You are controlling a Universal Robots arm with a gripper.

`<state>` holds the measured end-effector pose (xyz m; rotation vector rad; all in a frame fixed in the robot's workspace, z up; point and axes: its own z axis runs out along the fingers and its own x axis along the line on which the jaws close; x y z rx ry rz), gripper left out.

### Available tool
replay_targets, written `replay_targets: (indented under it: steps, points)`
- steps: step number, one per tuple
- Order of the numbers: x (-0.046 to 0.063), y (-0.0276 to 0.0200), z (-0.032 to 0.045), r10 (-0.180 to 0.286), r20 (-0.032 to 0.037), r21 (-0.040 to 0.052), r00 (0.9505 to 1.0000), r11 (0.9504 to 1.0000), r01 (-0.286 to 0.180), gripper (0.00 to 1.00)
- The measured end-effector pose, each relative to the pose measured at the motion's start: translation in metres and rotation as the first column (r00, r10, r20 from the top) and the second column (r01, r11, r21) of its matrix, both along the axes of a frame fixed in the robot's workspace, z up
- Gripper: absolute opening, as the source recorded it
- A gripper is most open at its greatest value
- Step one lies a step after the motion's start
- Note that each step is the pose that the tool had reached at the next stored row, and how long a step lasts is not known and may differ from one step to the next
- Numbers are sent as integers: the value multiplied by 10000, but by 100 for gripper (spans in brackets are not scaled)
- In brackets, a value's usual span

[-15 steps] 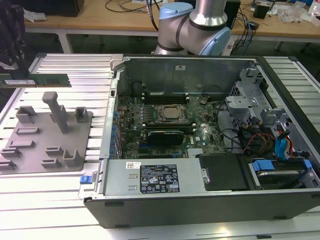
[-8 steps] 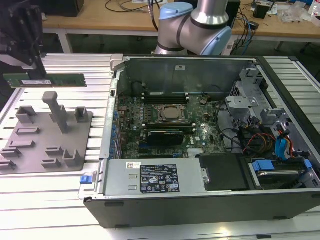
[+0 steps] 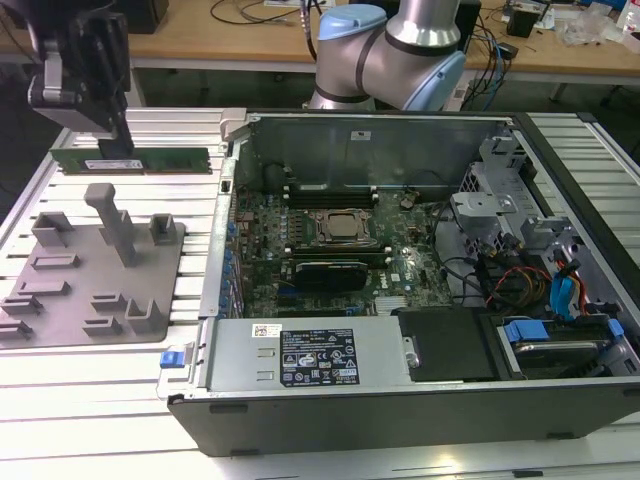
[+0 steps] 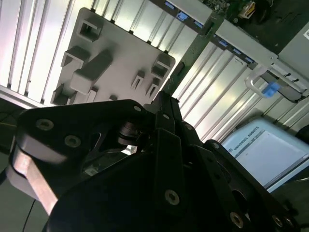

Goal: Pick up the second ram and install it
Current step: 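Pick up the second ram and move it above second insertion slot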

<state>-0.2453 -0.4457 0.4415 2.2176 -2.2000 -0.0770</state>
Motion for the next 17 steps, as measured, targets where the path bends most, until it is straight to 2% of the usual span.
replay_targets:
  steps: [4, 8, 10, 13, 17]
  points:
    - [116, 0, 0, 0, 0, -1, 10000, 10000, 0, 9]
    - [283, 0, 0, 0, 0, 0, 10000, 10000, 0, 9]
    - [412, 0, 0, 0, -1, -1, 10000, 10000, 0, 9]
    - [519, 0, 0, 1, 0, 0, 10000, 10000, -1, 9]
    - [731, 0, 0, 2, 0, 0, 10000, 10000, -2, 9]
